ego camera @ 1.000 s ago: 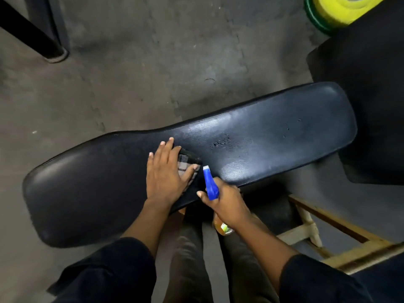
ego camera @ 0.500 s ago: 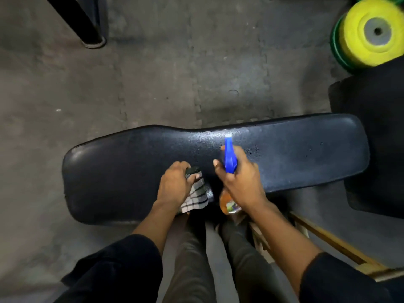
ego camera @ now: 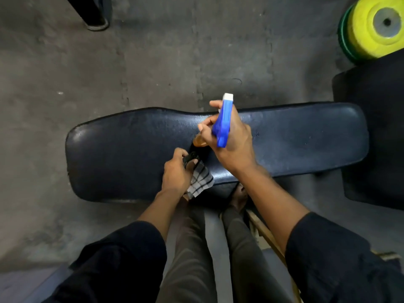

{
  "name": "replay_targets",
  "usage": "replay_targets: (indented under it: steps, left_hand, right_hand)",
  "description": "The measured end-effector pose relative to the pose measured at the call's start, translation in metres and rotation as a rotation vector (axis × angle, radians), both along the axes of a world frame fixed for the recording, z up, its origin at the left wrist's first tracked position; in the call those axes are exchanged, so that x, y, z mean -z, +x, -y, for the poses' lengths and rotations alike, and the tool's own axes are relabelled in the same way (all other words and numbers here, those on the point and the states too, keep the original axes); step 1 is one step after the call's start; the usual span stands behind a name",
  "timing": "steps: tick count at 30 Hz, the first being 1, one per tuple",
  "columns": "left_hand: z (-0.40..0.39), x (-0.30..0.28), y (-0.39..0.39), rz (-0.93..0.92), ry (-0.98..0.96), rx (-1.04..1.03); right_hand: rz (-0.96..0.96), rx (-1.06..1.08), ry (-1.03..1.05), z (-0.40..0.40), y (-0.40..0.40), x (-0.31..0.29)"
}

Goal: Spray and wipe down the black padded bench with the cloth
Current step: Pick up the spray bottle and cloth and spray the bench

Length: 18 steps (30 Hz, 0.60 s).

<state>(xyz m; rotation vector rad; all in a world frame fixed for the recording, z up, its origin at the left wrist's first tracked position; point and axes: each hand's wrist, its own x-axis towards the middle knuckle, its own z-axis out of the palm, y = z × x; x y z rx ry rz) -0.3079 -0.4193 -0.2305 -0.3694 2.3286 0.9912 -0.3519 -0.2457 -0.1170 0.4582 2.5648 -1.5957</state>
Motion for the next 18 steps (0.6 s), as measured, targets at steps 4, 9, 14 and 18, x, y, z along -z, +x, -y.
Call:
replay_targets:
  steps: [4, 9, 14, 18]
  left_hand:
    - [-0.007, 0.002, 0.011, 0.01, -0.006, -0.049]
    - [-0.021, -0.004, 0.029, 0.02, 0.041, -0.129]
    - [-0.045, -0.011, 0.035, 0.015, 0.102, -0.122]
    - [-0.068, -0.014, 0.031, 0.056, 0.12, -0.01]
  right_hand:
    - [0.067, -0.068, -0.001, -0.009, 0.008, 0.009]
    - [0.098, -0.14, 0.028, -0.018, 0.007, 0.019]
    - [0.133, -0.171, 0.031, -0.029, 0.011, 0.029]
    - [0.271, -0.229, 0.066, -0.047, 0.021, 0.041]
